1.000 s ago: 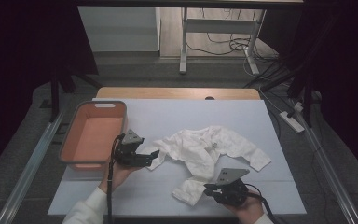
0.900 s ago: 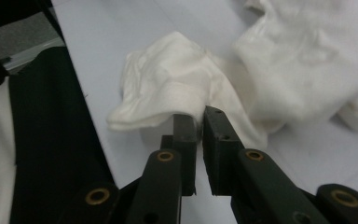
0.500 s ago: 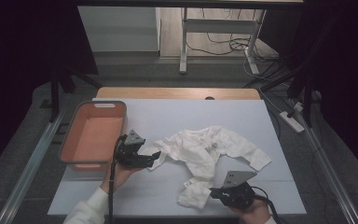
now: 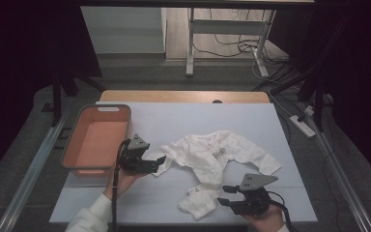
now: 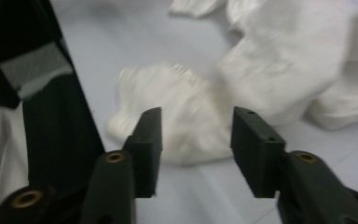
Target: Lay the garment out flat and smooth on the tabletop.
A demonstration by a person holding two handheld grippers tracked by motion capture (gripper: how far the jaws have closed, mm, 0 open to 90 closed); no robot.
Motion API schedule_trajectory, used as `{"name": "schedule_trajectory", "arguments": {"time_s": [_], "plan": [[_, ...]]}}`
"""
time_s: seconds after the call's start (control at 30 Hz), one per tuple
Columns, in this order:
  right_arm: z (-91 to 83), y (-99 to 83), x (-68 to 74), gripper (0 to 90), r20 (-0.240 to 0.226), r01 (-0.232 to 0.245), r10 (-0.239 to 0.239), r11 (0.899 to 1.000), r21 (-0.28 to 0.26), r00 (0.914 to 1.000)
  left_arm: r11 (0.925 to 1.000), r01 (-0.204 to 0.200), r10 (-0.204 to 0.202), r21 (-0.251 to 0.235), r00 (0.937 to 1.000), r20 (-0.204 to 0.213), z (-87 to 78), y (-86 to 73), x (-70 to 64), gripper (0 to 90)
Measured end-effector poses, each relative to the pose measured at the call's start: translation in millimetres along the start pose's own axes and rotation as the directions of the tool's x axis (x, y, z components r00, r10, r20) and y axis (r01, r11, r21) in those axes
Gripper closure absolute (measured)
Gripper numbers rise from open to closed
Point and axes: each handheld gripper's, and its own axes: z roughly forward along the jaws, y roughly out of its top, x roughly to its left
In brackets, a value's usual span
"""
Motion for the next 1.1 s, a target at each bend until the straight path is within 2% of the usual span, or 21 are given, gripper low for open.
{"name": "schedule_trajectory", "arguments": {"time_s": [0.07,0.13,0.2,0.3,0.53,0.67,0.77,1.0,1.1], "plan": [[-4.8,1.1,-5.3,46.5,0.022,-0.027,0.028,0.999,-0.032,0.9994,1.0,-0.004,0.004,0.004,1.0,0.0,1.2,0.5,0.0,20.6],[-6.8,3.0,-10.2,45.4,0.065,-0.038,0.04,0.998,-0.044,0.9971,1.0,-0.006,0.006,0.007,1.0,0.001,3.4,1.8,-0.4,20.6],[-6.4,3.8,-15.8,44.0,0.107,-0.035,0.039,0.999,-0.042,0.9935,0.9999,-0.008,0.008,0.01,1.0,0.002,6.0,4.2,-0.4,20.6],[-2.3,5.2,-27.7,42.2,0.14,-0.048,0.053,0.998,-0.034,0.9888,0.9999,-0.009,0.009,0.014,0.9999,0.008,10.3,9.8,-0.2,20.5],[13.6,12.6,-52.7,39.2,0.186,-0.074,0.076,0.997,-0.019,0.9796,0.9994,-0.022,0.021,0.026,0.9997,0.012,21.8,21.6,0.2,20.4],[16.6,18.6,-60.2,39.1,0.216,-0.071,0.077,0.997,-0.034,0.9733,0.9986,-0.027,0.027,0.045,0.9996,0.007,28.7,23.9,2.4,20.4],[17.9,24.3,-67.2,38.6,0.237,-0.078,0.088,0.996,-0.053,0.9674,0.9978,-0.028,0.028,0.06,0.9996,-0.001,34.5,25.5,6.3,20.4],[34.1,40.5,-90.7,37.8,0.284,-0.093,0.102,0.995,-0.048,0.9533,0.9966,0.003,-0.002,0.083,0.9999,-0.016,51.5,29.0,21.7,20.4],[40.7,46.3,-101.5,37.7,0.302,-0.111,0.121,0.993,-0.051,0.9455,0.9947,0.001,0.001,0.103,0.9998,-0.019,62.3,30.1,25.3,20.3]]}}
